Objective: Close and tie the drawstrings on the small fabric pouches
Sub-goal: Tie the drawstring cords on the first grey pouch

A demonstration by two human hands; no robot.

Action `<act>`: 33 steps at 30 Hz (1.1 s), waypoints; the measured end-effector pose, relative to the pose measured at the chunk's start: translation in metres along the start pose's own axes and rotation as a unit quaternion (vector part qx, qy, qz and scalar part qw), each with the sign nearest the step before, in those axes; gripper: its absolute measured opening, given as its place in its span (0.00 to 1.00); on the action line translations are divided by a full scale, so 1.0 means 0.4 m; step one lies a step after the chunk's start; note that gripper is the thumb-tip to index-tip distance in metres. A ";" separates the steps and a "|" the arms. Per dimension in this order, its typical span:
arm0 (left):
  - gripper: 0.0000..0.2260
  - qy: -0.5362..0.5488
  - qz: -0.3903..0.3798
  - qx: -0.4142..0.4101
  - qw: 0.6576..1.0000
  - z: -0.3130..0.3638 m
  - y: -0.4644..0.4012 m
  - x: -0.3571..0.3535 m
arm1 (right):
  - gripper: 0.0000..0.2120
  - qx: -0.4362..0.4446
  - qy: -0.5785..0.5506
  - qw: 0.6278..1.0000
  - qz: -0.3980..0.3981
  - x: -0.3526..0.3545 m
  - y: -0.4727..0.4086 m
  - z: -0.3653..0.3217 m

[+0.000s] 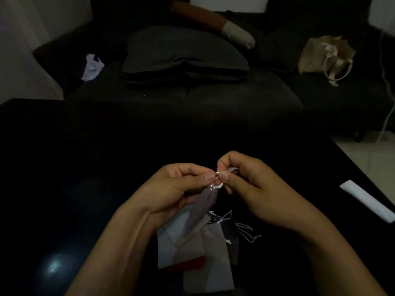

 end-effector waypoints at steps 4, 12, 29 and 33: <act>0.08 0.008 0.004 -0.003 1.000 -0.001 -0.003 0.008 | 0.03 0.009 -0.082 0.996 0.040 0.019 -0.005 -0.001; 0.11 0.027 0.116 -0.060 0.991 0.018 -0.003 0.028 | 0.07 0.008 -0.012 0.992 0.125 0.065 0.004 0.009; 0.13 -0.170 0.017 -0.159 0.972 0.048 0.017 -0.021 | 0.05 0.009 -0.093 0.987 0.127 0.051 0.000 -0.002; 0.14 -0.115 0.016 -0.186 0.976 0.054 0.018 -0.029 | 0.08 -0.044 -0.230 0.959 0.157 0.045 -0.001 0.025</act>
Point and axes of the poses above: each hand's wrist, its own y-axis away from the middle knuckle, its own x-axis out of the back of the hand, z = x × y, the point moved 6 cm from there along -y, towards the middle knuckle, and after that the axes turned 7 degrees about -y, right-handed, at the moved point
